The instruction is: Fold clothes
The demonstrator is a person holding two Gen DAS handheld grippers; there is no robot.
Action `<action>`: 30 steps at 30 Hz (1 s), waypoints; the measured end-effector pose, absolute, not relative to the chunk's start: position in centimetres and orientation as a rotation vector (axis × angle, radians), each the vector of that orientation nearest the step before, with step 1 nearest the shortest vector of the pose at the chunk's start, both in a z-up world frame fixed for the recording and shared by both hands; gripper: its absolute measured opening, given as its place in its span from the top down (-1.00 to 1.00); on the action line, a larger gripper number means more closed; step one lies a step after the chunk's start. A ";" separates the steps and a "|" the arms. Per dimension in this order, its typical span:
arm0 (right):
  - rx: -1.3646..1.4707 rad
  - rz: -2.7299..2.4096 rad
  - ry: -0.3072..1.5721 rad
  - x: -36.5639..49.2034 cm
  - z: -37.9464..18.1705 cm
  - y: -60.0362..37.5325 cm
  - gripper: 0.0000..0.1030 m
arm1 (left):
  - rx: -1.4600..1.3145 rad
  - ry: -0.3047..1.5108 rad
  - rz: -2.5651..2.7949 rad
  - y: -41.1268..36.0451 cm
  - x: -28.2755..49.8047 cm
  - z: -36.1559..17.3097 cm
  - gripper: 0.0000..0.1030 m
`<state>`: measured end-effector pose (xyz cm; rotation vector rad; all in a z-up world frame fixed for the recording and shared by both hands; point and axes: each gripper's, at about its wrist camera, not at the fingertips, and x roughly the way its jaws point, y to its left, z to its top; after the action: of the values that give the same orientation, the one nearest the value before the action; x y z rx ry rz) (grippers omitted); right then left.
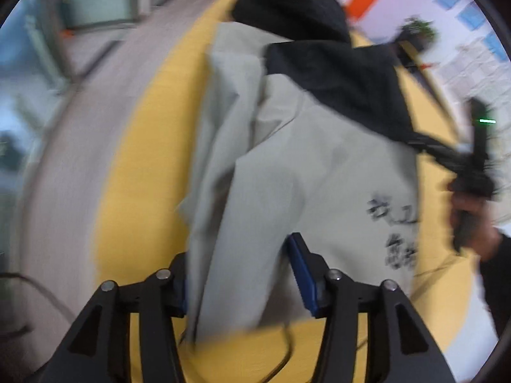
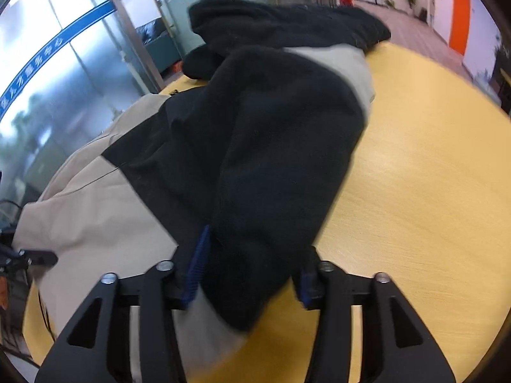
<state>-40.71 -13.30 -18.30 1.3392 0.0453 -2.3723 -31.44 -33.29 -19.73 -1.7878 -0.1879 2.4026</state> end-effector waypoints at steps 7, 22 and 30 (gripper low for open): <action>1.080 -2.388 0.225 -29.6 -5.7 -11.6 -0.84 | -1.659 -0.173 2.831 -36.3 -21.1 -5.6 -0.79; 1.286 -2.345 0.303 -18.3 -4.8 -12.2 -0.85 | -1.647 -0.033 2.954 -29.2 -11.7 -3.6 -0.85; 1.379 -2.288 0.354 -18.6 -6.5 -12.7 -0.85 | -1.686 0.009 2.906 -28.7 -12.8 -5.4 -0.85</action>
<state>-18.61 -12.74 -6.50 1.3790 0.3541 -2.2876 -12.77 -28.70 -5.43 -1.6858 0.0087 2.9061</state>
